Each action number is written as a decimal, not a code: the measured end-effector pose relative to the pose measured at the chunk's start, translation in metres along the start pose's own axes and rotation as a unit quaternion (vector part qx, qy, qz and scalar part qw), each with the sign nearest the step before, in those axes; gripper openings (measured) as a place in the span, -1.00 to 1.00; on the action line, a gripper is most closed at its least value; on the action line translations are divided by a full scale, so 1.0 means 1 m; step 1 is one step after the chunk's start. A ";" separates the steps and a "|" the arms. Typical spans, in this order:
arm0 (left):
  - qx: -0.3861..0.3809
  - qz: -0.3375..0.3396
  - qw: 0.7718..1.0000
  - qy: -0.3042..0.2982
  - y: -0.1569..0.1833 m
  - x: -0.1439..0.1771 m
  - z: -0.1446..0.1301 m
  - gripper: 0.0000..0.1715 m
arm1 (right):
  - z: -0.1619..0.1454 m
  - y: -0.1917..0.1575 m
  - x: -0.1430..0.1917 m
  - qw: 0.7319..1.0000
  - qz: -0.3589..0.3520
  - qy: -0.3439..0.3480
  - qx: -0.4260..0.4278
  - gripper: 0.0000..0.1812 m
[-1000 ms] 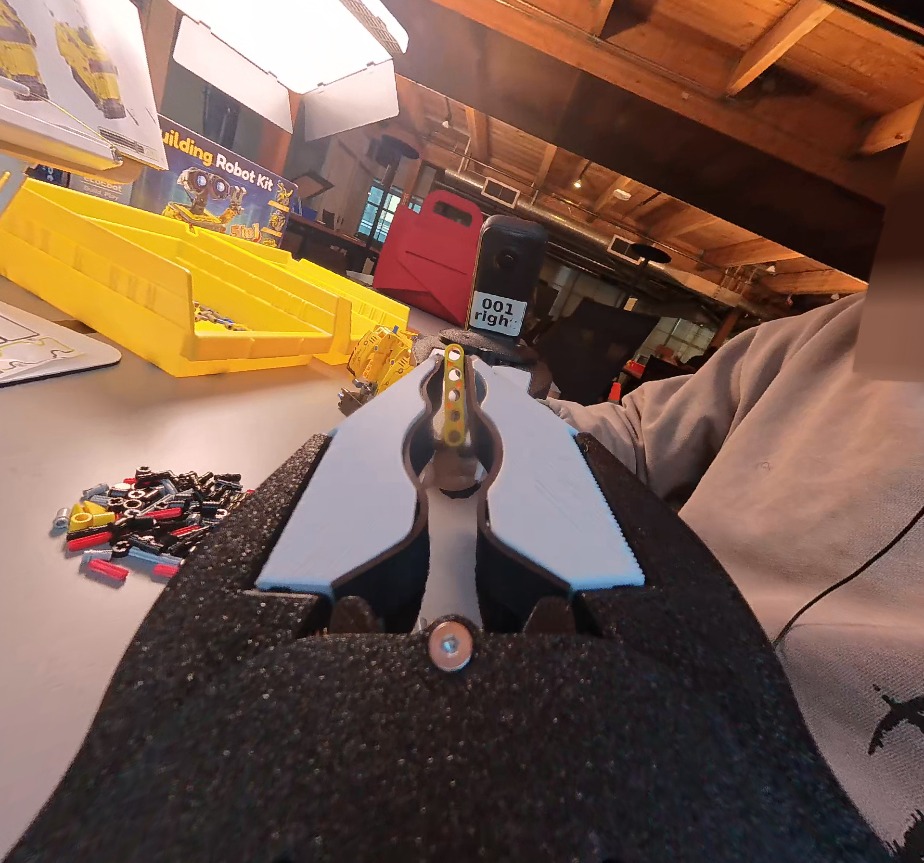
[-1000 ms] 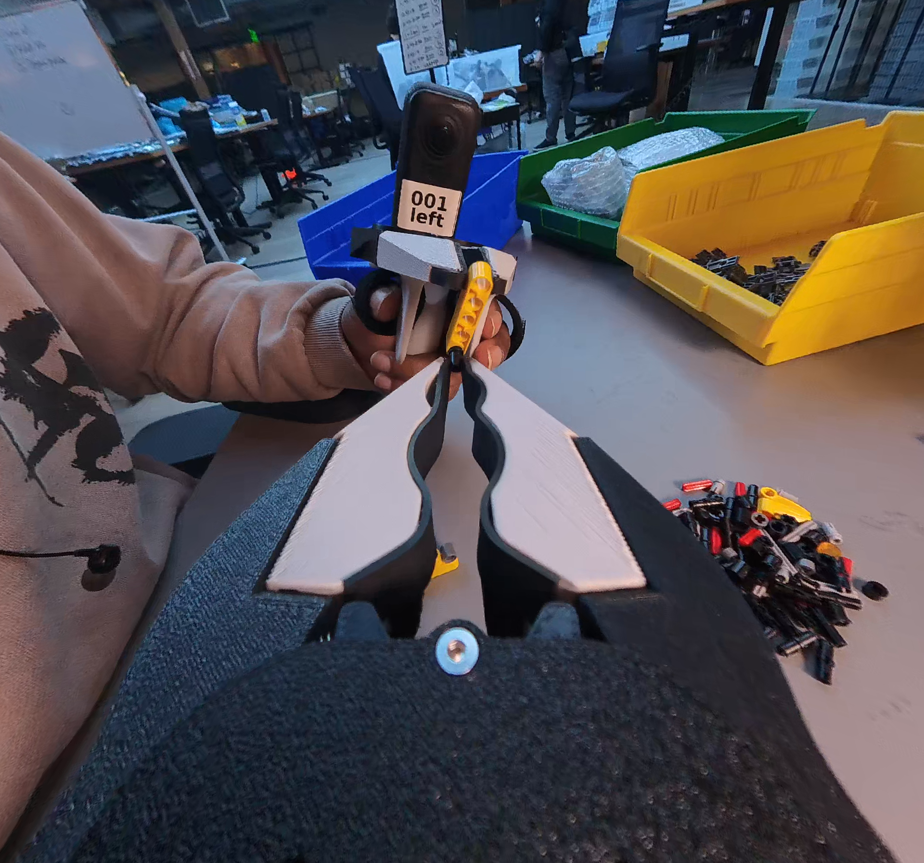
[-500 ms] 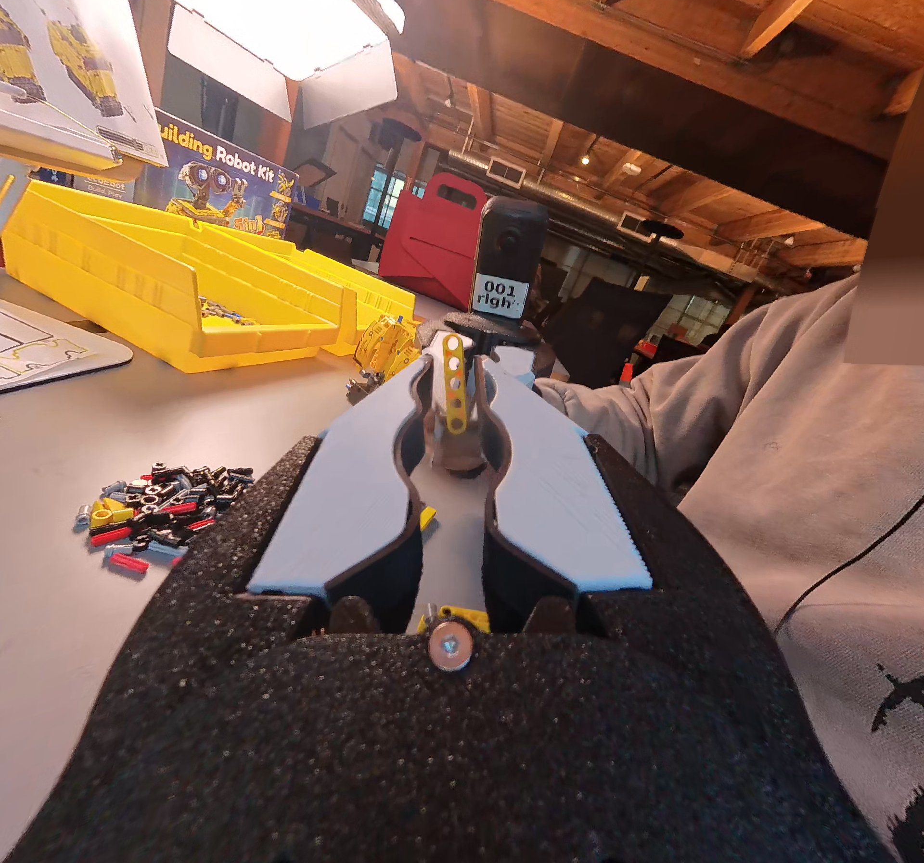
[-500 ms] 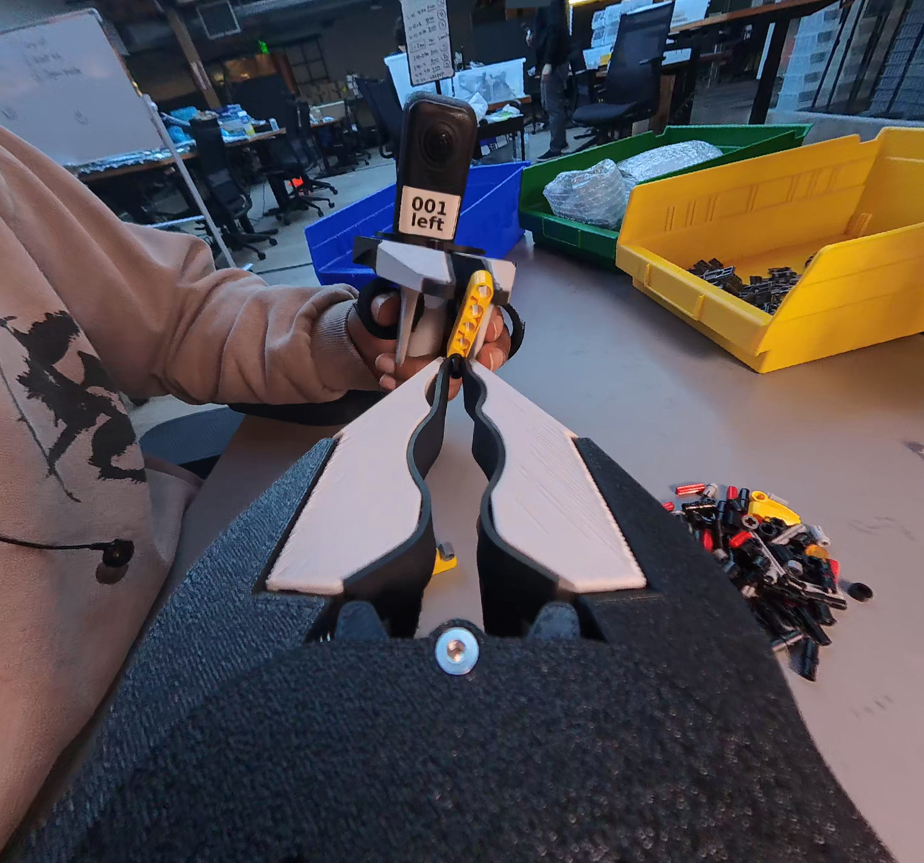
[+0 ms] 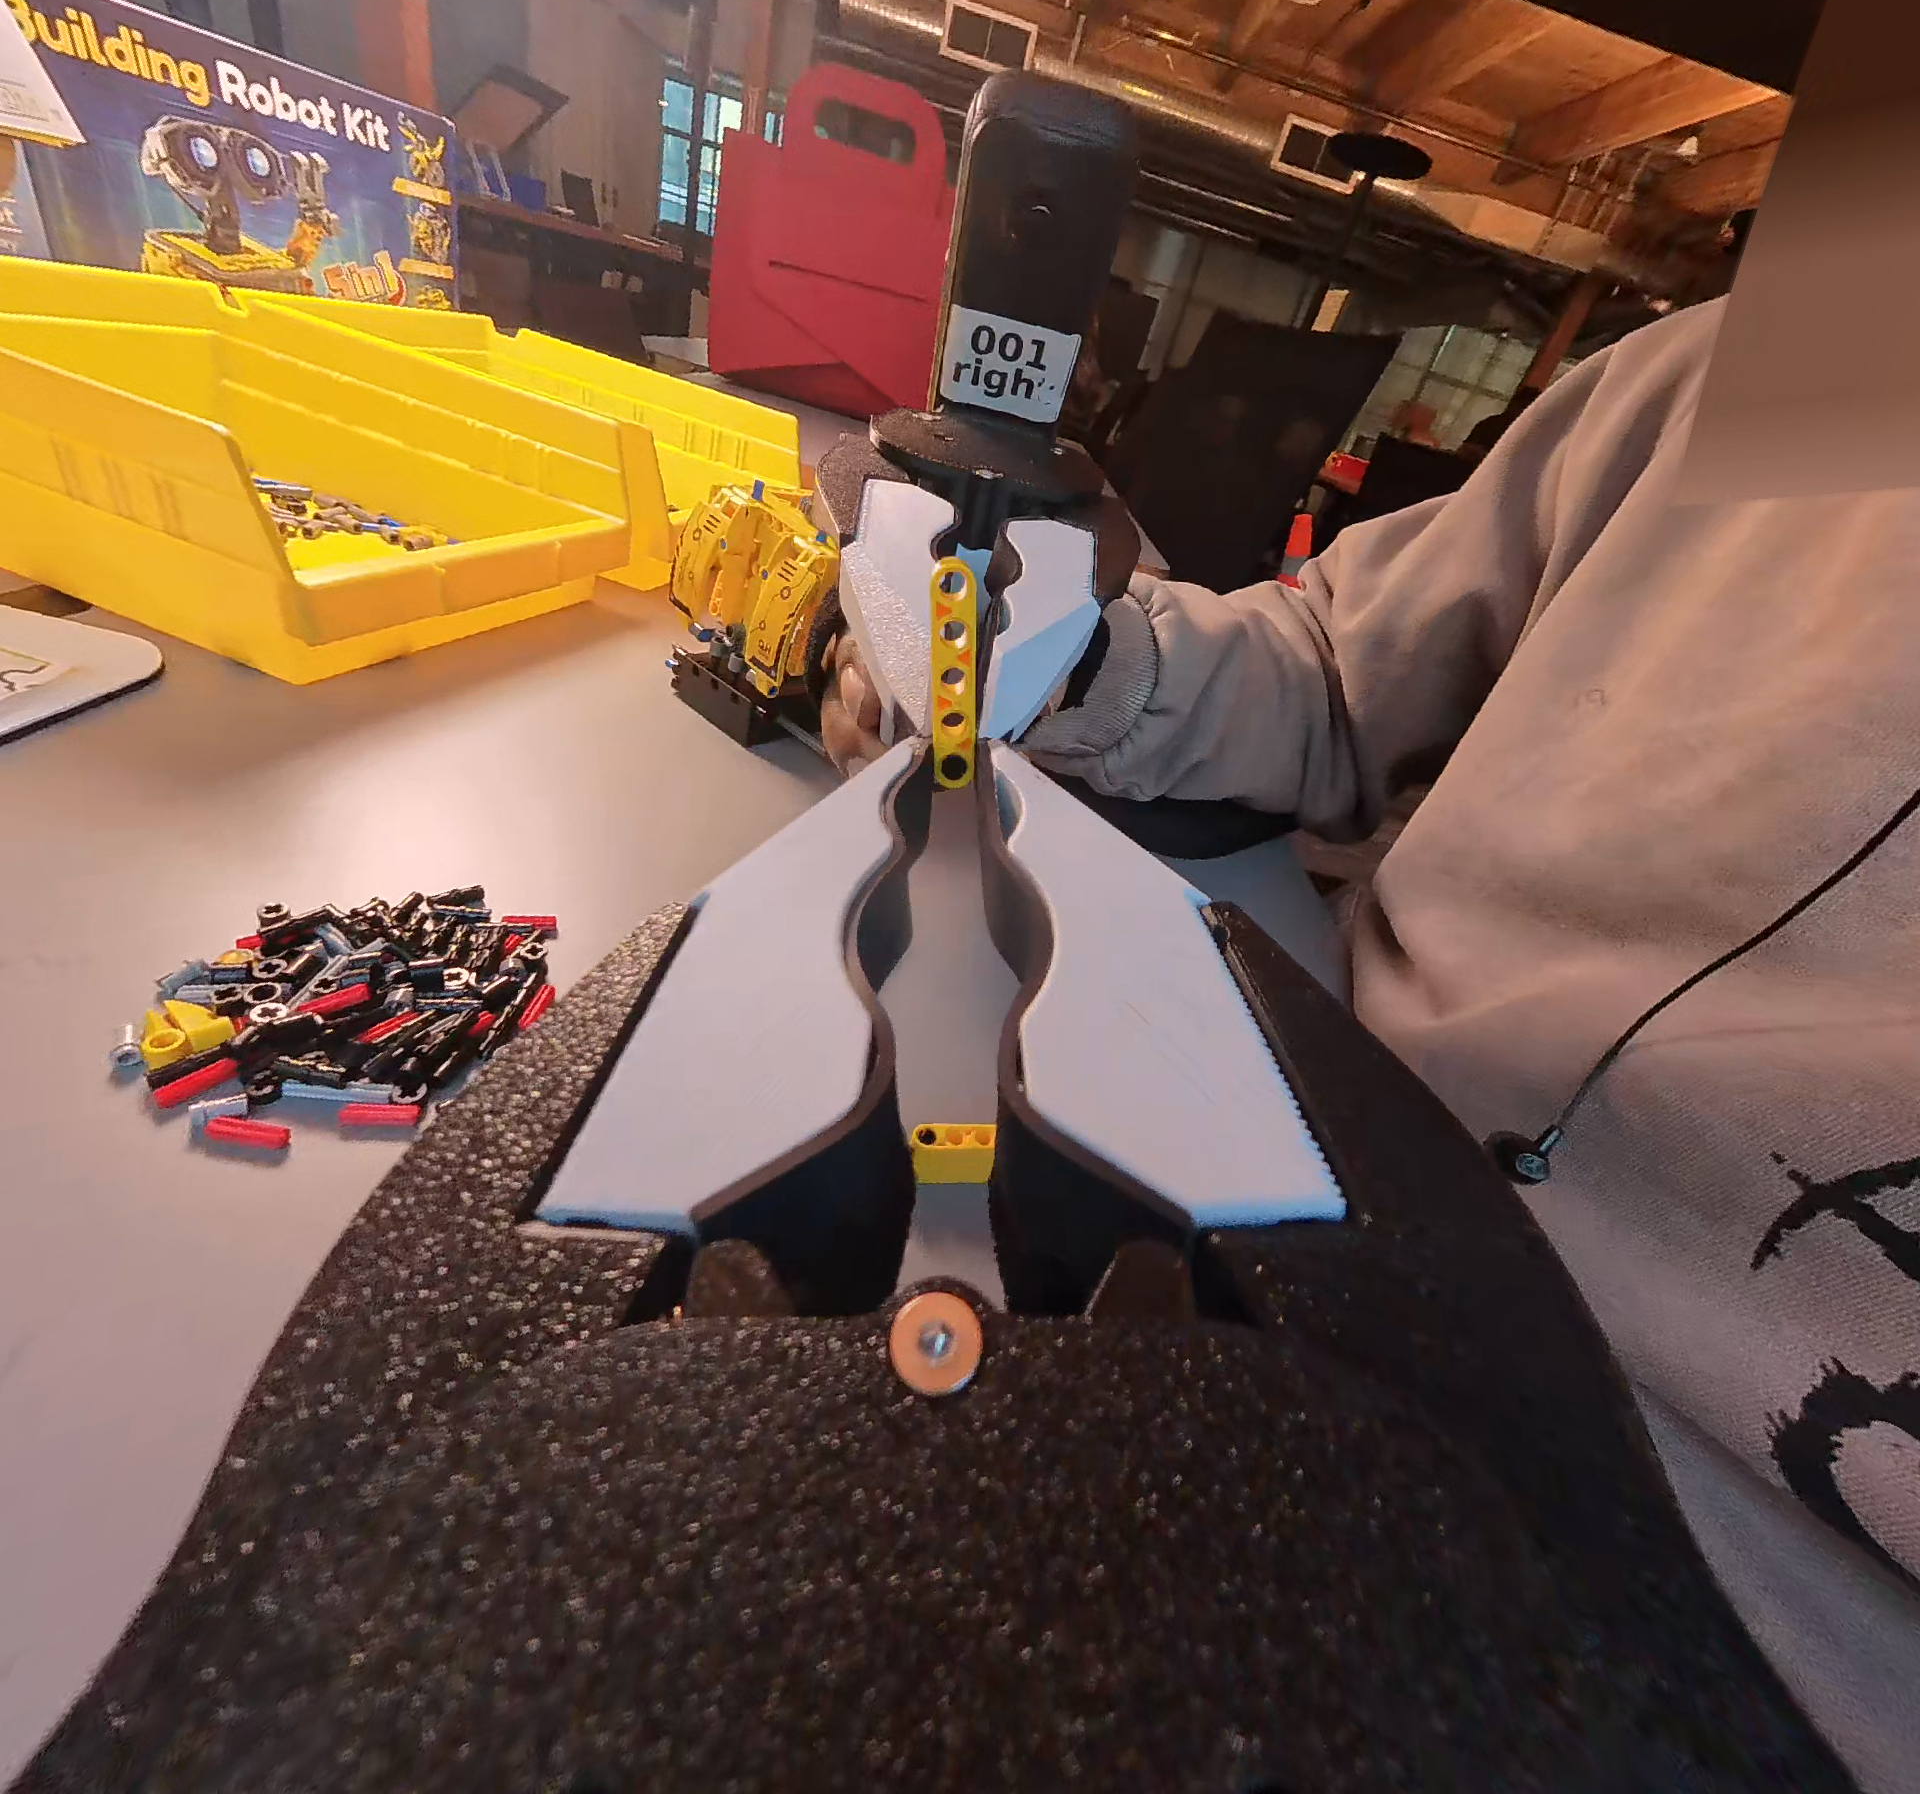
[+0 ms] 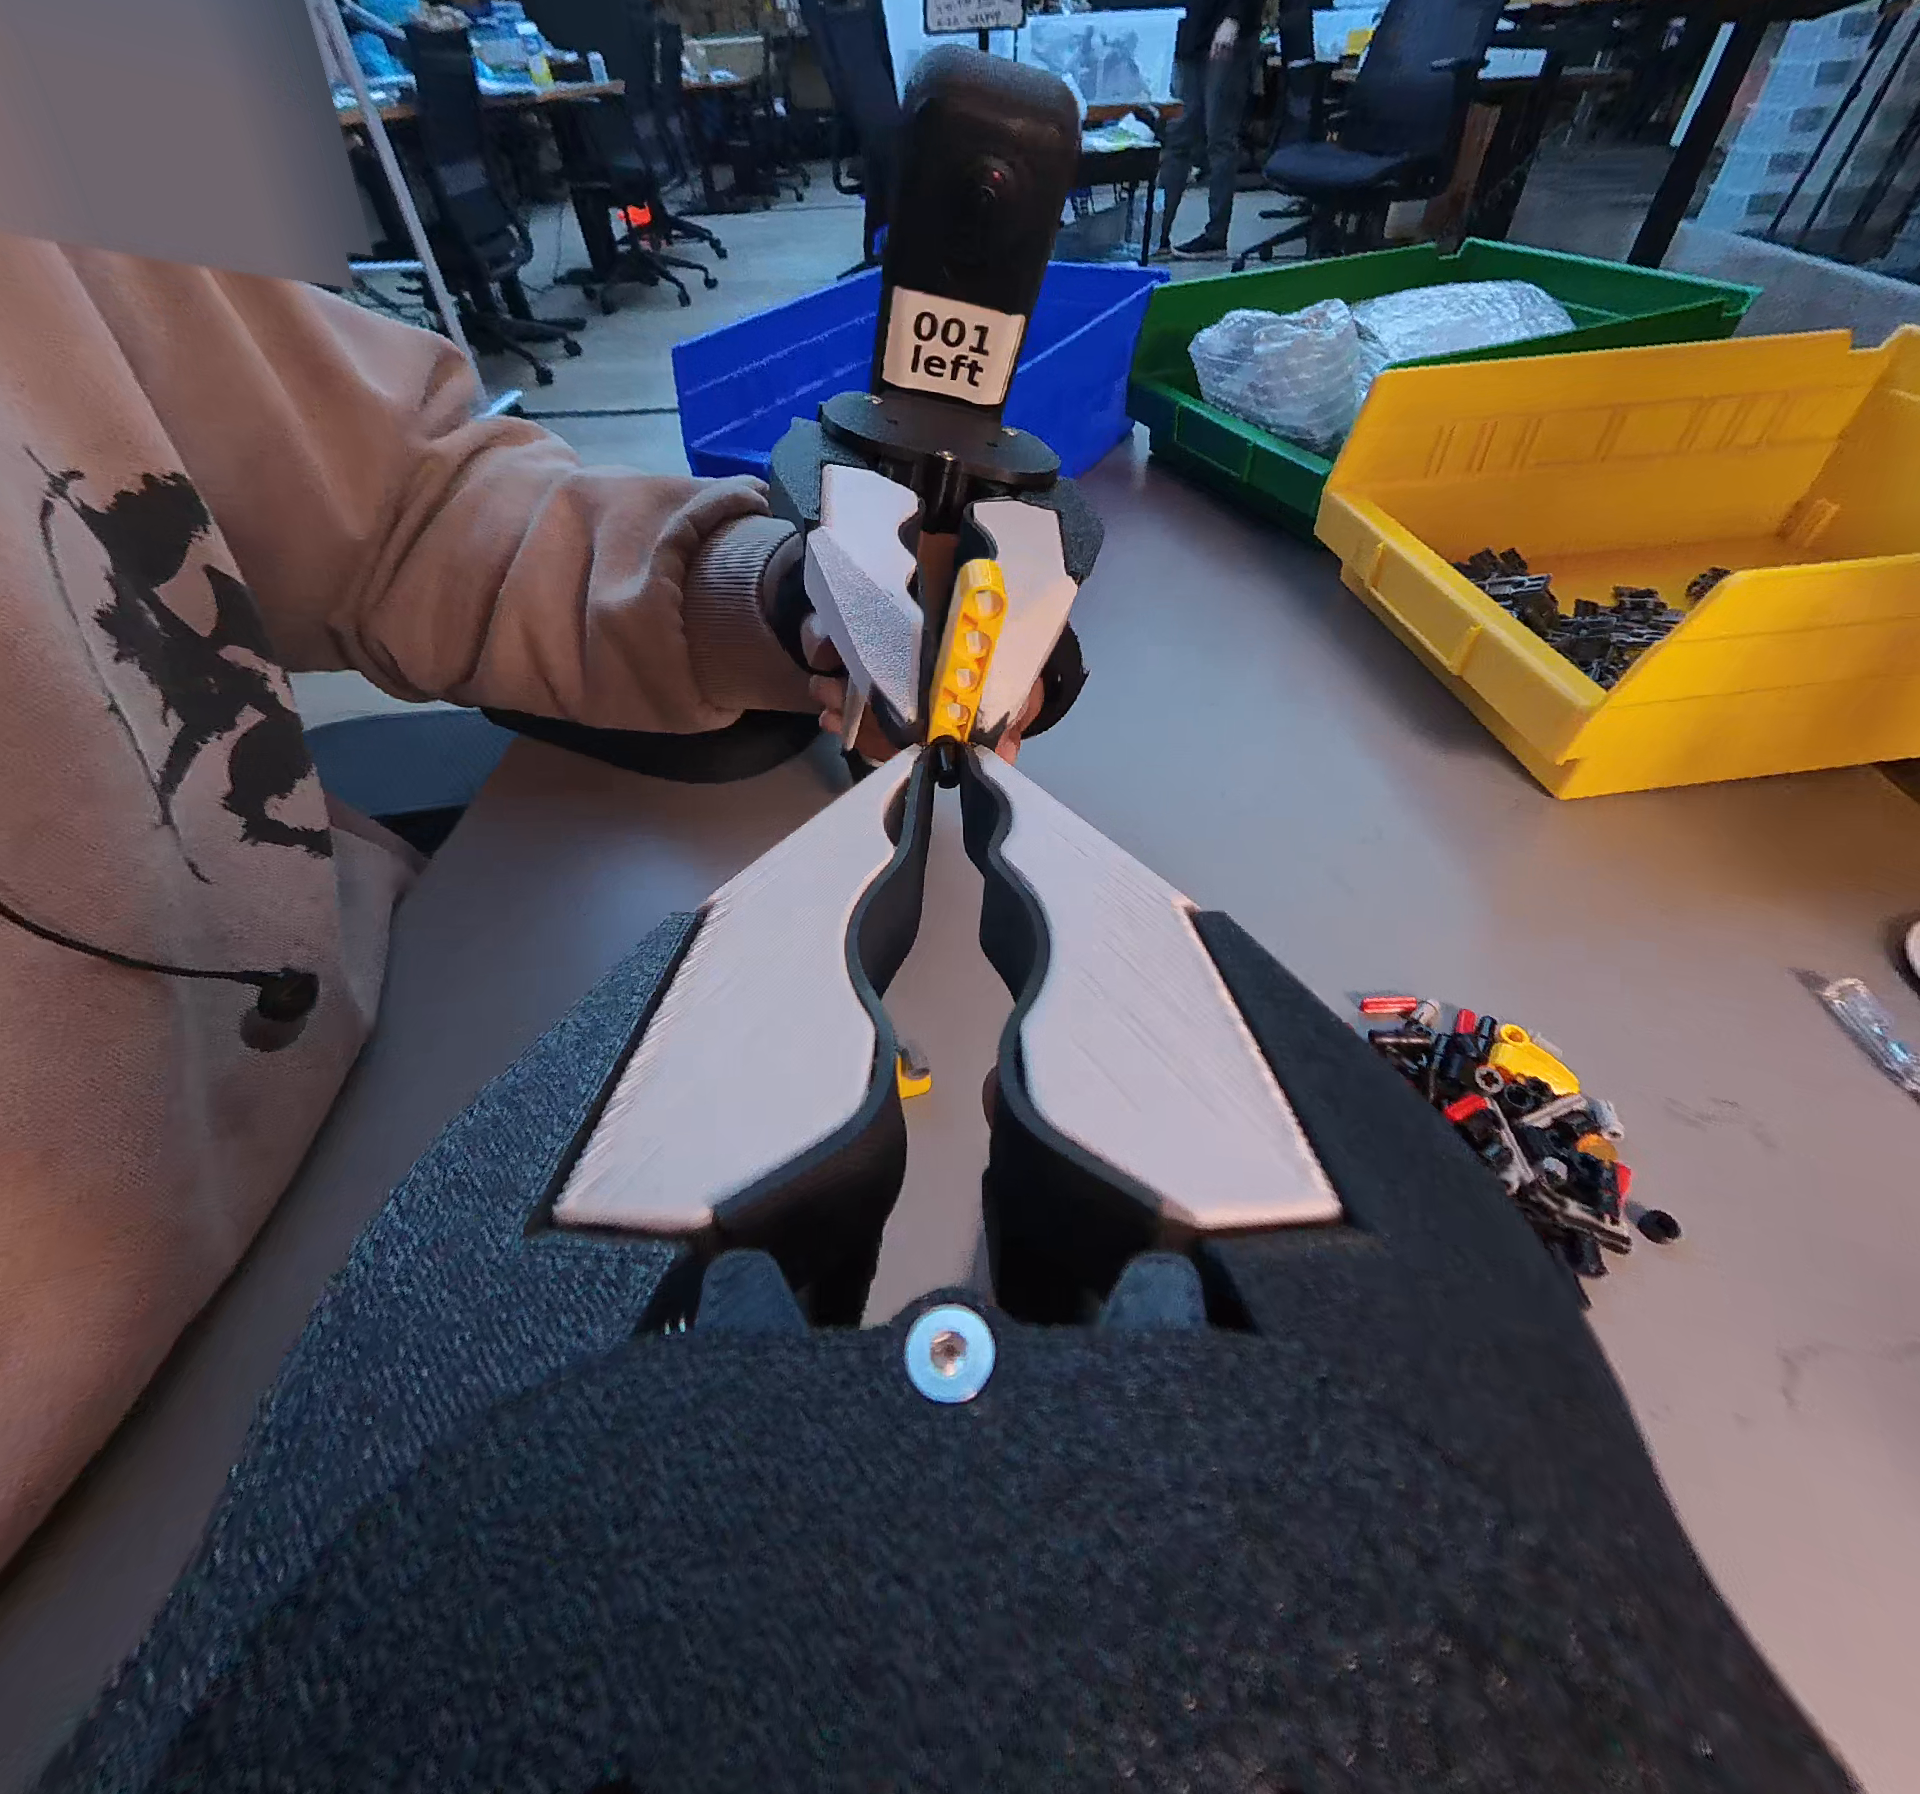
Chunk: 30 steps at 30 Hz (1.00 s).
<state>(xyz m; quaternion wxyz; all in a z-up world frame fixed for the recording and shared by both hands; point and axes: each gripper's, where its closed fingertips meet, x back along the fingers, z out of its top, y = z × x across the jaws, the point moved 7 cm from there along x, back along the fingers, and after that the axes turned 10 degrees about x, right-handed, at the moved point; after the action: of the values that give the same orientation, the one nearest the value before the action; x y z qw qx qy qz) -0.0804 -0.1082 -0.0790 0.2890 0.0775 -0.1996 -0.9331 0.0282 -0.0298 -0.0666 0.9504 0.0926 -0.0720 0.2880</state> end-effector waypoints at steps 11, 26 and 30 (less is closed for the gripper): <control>-0.034 0.076 0.986 0.147 -0.007 0.068 0.049 -0.93 | 0.004 0.032 0.036 0.996 -0.085 0.001 0.002 -0.97; -0.018 0.137 0.989 0.052 -0.025 0.033 0.014 -0.93 | -0.073 0.082 0.010 0.953 -0.226 -0.201 -0.001 -0.63; -0.010 0.120 0.992 0.039 -0.022 0.028 0.010 -0.93 | -0.043 0.062 0.018 0.979 -0.173 -0.102 -0.026 -0.55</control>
<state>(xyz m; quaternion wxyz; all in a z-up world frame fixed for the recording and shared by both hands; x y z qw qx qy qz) -0.1171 -0.1040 -0.0805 0.4076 0.0866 -0.1870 -0.8896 0.0116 0.0399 -0.0963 0.9756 0.1079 -0.1592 0.1062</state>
